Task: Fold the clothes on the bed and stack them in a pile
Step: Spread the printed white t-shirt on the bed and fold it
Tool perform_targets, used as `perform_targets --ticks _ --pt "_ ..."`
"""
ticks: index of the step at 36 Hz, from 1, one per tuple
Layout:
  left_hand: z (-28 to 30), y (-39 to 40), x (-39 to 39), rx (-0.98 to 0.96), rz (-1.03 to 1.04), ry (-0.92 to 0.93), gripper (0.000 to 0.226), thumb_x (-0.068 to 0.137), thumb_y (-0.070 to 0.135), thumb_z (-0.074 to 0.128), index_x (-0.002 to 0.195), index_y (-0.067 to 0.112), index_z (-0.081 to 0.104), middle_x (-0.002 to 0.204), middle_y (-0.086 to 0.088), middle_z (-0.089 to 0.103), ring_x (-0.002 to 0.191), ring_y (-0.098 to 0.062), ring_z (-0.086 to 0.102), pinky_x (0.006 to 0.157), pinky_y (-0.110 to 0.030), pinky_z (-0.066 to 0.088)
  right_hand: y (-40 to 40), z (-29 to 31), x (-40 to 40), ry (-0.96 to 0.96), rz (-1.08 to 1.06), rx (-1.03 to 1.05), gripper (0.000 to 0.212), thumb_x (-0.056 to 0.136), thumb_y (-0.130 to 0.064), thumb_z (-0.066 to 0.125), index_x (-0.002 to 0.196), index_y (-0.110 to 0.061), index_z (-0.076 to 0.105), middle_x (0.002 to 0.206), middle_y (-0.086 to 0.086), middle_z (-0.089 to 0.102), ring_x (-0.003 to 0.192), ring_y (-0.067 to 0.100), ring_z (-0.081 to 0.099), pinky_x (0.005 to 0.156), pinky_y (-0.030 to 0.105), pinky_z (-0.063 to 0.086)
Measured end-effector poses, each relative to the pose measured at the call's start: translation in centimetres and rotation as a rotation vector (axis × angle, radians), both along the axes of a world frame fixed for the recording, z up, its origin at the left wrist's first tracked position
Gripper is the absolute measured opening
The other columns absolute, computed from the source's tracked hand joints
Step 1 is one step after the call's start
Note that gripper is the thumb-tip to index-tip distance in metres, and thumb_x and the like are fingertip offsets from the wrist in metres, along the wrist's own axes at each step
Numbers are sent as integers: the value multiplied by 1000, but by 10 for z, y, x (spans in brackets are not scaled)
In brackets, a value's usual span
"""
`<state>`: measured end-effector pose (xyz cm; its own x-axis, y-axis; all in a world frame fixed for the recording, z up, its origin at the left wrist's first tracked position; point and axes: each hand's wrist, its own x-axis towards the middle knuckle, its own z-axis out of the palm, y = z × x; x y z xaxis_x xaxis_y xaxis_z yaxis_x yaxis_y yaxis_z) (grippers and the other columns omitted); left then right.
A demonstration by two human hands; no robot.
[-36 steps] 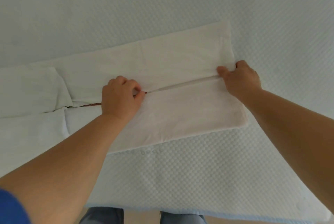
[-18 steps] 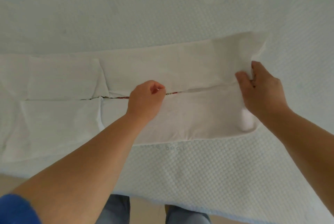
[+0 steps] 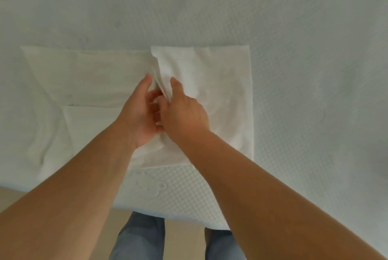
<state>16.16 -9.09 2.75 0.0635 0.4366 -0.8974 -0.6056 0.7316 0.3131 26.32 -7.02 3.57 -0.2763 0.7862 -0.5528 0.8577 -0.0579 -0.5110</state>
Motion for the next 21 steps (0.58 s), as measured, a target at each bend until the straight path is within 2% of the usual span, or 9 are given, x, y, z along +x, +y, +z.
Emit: perform_targets --ticks 2,4,5,7,11,14,16,19,21 --pt "-7 -5 -10 -9 -46 -13 65 88 65 39 116 13 65 108 -8 62 107 -27 58 101 -43 38 -9 -7 -10 -25 29 -38 63 95 -48 34 149 -24 10 116 7 62 103 30 59 71 34 33" --pt "-10 -6 -13 -11 -58 39 59 87 60 47 114 12 66 108 -9 65 100 -25 63 96 -42 45 -16 -8 -7 -29 41 -17 65 92 -51 37 147 -24 15 121 2 60 106 26 58 73 34 35" --pt "-11 -6 -11 -9 -62 96 51 86 55 54 111 12 67 103 -6 68 89 -21 67 85 -39 52 -19 -7 0 -17 32 11 63 92 -49 40 146 -24 20 121 -1 59 108 22 57 75 32 35" --pt "-13 -4 -3 10 -142 296 34 82 44 65 104 18 66 96 -1 71 77 -16 69 71 -33 56 -24 -4 19 21 -12 101 55 90 -43 48 139 -23 35 119 -5 58 109 17 54 80 28 36" --pt "-22 -5 22 128 -490 852 51 75 33 73 119 19 53 111 3 64 102 -20 60 78 -24 41 -27 -4 71 -101 -156 264 47 86 -35 58 129 -18 49 127 2 48 118 20 41 100 33 32" --pt "-26 -11 31 175 -566 1019 50 79 17 63 125 18 45 121 -3 60 111 -27 54 75 -20 30 -33 -6 104 -240 -220 227 53 84 -35 60 132 -18 46 138 5 35 128 24 27 108 38 21" --pt "-26 -12 30 138 -538 1045 41 82 12 54 122 16 45 121 -7 59 111 -32 53 75 -24 30 -46 -7 120 -318 -153 176 61 84 -40 59 138 -21 39 147 6 22 135 22 14 111 40 12" --pt "-23 -10 27 118 -495 1023 34 84 11 49 118 11 48 117 -10 59 108 -33 53 78 -27 33 -71 -5 133 -390 147 119 71 87 -49 53 148 -31 19 156 6 0 142 19 -17 113 40 -11" --pt "-18 -11 26 144 -497 1029 33 85 11 48 118 10 52 114 -8 60 106 -29 54 78 -26 34 -88 -4 133 -328 342 110 68 88 -45 55 147 -32 24 158 9 5 141 24 -18 111 44 -11"
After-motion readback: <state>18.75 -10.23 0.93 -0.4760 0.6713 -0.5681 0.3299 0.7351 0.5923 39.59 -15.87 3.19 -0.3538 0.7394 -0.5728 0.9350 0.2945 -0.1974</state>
